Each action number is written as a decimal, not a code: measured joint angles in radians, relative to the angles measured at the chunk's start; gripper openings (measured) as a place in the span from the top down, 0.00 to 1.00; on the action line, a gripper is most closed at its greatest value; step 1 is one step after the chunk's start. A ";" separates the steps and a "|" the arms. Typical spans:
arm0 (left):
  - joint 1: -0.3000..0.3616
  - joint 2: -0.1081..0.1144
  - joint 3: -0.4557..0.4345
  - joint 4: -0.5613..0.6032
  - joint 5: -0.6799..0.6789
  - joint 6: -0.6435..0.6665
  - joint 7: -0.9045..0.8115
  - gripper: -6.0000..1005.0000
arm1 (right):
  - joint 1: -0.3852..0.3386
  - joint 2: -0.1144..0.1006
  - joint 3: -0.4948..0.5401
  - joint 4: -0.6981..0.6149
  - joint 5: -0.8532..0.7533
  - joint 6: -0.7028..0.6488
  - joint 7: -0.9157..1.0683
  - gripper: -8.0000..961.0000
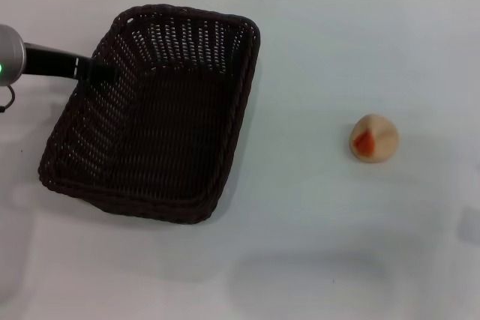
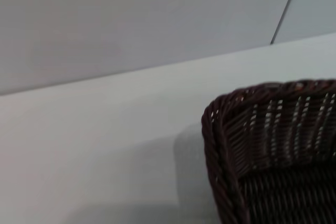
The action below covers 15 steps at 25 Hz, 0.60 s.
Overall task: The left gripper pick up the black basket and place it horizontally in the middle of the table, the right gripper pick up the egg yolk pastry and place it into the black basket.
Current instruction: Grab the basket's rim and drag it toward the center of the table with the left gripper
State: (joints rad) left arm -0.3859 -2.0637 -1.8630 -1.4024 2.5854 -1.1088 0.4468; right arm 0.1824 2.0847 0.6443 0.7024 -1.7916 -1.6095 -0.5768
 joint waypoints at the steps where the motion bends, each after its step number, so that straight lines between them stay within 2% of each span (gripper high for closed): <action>1: 0.000 0.000 0.000 0.000 0.000 0.000 0.000 0.22 | 0.000 0.000 0.000 0.000 0.000 0.000 0.000 0.32; 15: -0.026 0.002 0.022 0.070 0.045 -0.006 0.000 0.23 | 0.000 0.000 -0.005 0.001 0.000 0.000 0.000 0.32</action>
State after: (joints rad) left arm -0.4123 -2.0620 -1.8413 -1.3319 2.6306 -1.1153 0.4466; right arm 0.1825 2.0847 0.6396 0.7035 -1.7916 -1.6091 -0.5768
